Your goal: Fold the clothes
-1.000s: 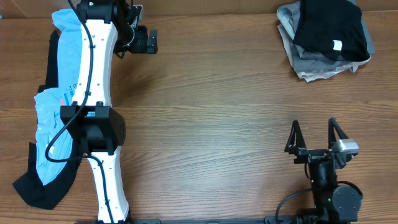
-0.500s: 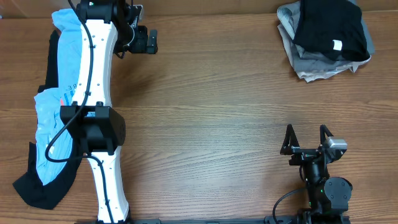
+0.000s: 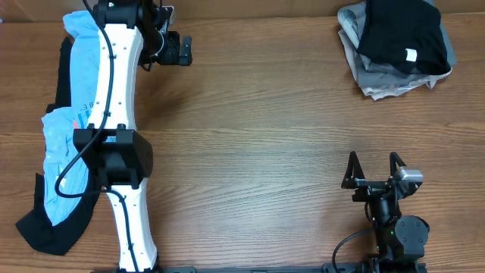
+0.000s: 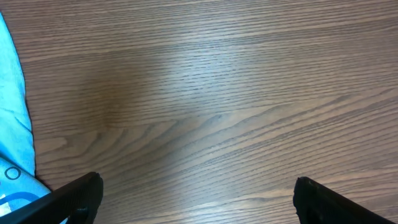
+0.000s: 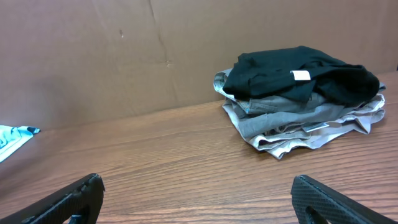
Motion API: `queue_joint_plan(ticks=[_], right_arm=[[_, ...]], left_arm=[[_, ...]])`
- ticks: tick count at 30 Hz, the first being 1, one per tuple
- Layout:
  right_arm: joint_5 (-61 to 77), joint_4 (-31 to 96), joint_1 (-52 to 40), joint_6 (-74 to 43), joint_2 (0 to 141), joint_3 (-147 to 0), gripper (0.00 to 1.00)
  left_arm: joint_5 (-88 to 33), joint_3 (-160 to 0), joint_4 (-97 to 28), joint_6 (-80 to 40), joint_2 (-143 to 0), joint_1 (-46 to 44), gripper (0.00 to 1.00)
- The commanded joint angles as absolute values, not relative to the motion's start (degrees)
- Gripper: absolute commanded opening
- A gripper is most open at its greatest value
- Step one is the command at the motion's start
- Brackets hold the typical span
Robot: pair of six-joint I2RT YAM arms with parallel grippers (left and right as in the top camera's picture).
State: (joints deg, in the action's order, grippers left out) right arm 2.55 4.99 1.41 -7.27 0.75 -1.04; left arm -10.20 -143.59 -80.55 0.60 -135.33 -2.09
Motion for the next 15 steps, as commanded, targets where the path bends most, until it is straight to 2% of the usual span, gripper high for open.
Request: queue_joint_plan(ticks=[1, 9, 15], right_arm=[[2.0, 4.6, 1.6, -7.4, 0.2, -0.4, 1.00], [2.0, 4.6, 1.6, -7.4, 0.2, -0.4, 1.00], [2.0, 4.6, 1.6, -7.4, 0.2, -0.4, 1.00]], left_arm=[[-9.9, -143.1, -80.5, 1.1, -135.4, -1.5, 1.00], [-9.6, -143.1, -80.5, 1.1, -134.8, -1.5, 1.00], [-9.6, -140.6, -80.5, 1.1, -127.1, -2.5, 1.00]])
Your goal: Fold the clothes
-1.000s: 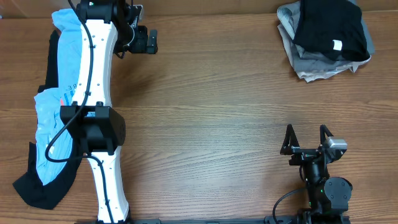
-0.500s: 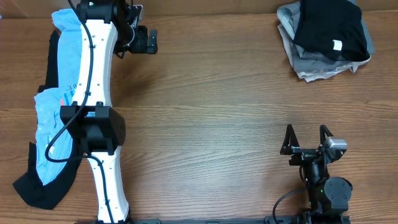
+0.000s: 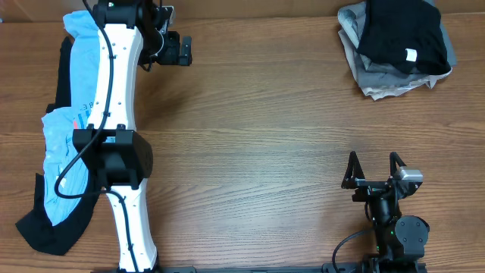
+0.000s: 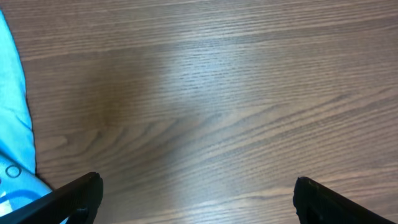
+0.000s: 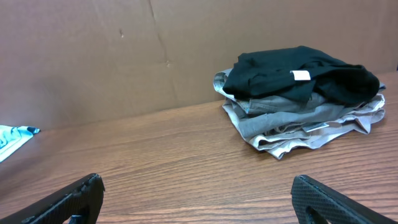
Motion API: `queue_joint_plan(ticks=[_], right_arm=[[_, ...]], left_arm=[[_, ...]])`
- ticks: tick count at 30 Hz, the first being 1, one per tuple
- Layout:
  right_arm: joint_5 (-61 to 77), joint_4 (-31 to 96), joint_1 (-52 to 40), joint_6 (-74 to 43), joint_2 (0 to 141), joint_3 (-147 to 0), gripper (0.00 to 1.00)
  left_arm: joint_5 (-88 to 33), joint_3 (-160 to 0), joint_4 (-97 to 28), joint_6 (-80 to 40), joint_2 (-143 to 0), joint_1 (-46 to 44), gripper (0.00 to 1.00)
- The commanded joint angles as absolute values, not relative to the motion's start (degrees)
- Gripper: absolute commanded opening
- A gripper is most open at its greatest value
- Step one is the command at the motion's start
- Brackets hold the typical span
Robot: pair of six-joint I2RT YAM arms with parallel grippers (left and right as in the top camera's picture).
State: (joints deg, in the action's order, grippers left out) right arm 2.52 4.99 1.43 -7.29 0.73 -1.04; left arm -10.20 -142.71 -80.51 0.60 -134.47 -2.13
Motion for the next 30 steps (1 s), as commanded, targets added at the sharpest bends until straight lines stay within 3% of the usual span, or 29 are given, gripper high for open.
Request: queue_joint_plan(ticks=[1, 9, 16, 20, 30], right_arm=[[2.0, 4.6, 1.6, -7.4, 0.2, -0.4, 1.00], [2.0, 4.6, 1.6, -7.4, 0.2, -0.4, 1.00], [2.0, 4.6, 1.6, -7.4, 0.2, -0.4, 1.00], [2.0, 4.6, 1.6, -7.4, 0.2, -0.4, 1.00], [2.0, 4.6, 1.6, -7.4, 0.2, -0.4, 1.00]], left_arm=[[-9.7, -138.8, -80.3, 1.1, -124.8, -2.7, 1.00], [-9.5, -116.3, -78.8, 1.3, -101.5, -2.9, 1.00], [0.4, -94.7, -72.5, 1.8, -79.9, -2.9, 1.00], [1.5, -78.3, -59.3, 2.6, -67.6, -2.9, 1.00], [-11.9, -35.4, -18.9, 3.9, -39.6, -2.9, 1.00]])
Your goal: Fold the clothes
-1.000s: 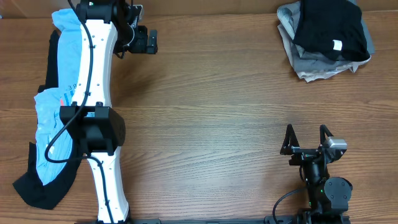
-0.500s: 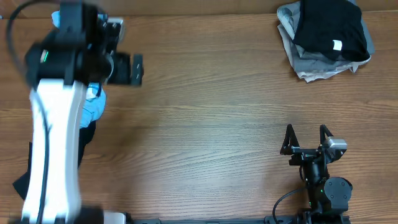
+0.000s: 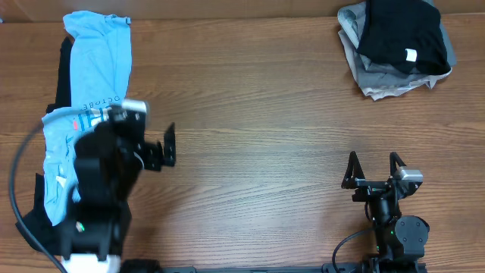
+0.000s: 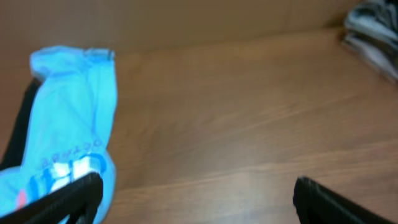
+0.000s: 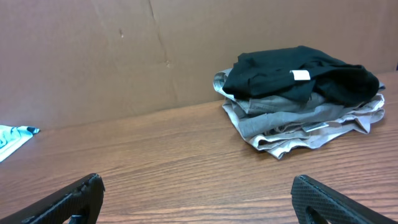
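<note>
A light blue shirt (image 3: 95, 68) lies stretched out along the table's left side, partly over a black garment (image 3: 38, 227). The left wrist view, somewhat blurred, shows the blue shirt (image 4: 68, 112) ahead on the left and the black garment (image 4: 17, 134) beside it. My left gripper (image 3: 161, 145) stands open just right of the shirt's middle, nothing between its fingers (image 4: 68, 200). A stack of folded clothes (image 3: 398, 45), black on top of grey, sits at the far right corner. My right gripper (image 3: 373, 171) is open near the front right, facing that stack (image 5: 305, 93).
A brown cardboard wall (image 5: 93, 56) runs along the table's far edge. The wooden tabletop (image 3: 265, 136) spreads between the shirt and the stack. A bit of the blue shirt (image 5: 12, 138) shows at the left of the right wrist view.
My left arm has drawn back from the table's far left corner to the near left; its open gripper now sits beside the blue shirt's middle. The shirt's far end is uncovered. The right arm is unmoved.
At both earlier moments my left arm reached over the blue shirt to the far left corner, gripper open above bare wood, shifting only slightly. Now it is pulled back, empty, and the shirt lies as before. The right gripper stayed open throughout.
</note>
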Motion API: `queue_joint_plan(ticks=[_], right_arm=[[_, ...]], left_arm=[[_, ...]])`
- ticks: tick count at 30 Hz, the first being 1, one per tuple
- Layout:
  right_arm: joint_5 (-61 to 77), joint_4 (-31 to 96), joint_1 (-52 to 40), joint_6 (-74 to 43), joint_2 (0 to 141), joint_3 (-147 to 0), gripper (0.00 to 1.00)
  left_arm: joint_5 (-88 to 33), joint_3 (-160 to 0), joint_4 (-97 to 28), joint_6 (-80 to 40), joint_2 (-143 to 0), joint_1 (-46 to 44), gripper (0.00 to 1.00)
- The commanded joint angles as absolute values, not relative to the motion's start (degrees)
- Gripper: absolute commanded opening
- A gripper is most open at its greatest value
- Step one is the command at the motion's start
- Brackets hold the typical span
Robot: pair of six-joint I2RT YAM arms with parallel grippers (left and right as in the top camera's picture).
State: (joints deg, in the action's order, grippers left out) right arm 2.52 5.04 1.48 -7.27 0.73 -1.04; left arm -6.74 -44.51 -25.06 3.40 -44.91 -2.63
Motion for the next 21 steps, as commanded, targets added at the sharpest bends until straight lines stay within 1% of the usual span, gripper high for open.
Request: queue_joint_plan(ticks=[1, 6, 8, 15, 21], right_arm=[[2.0, 4.6, 1.6, -7.4, 0.2, -0.4, 1.00], [2.0, 4.6, 1.6, -7.4, 0.2, -0.4, 1.00], [2.0, 4.6, 1.6, -7.4, 0.2, -0.4, 1.00], [2.0, 4.6, 1.6, -7.4, 0.2, -0.4, 1.00], [2.0, 4.6, 1.6, -7.4, 0.2, -0.4, 1.00]], left_arm=[[-12.1, -31.4, -14.6, 2.8, -37.7, -2.9, 1.00], [-12.1, -15.6, 3.4, -0.3, -29.8, -2.9, 1.00], [-12.1, -11.8, 6.7, -0.3, -27.3, -2.9, 1.00], [-11.8, -3.2, 8.4, -0.2, -16.6, -2.8, 1.00], [-12.1, -0.3, 7.5, -0.5, -10.3, -1.0, 1.00]])
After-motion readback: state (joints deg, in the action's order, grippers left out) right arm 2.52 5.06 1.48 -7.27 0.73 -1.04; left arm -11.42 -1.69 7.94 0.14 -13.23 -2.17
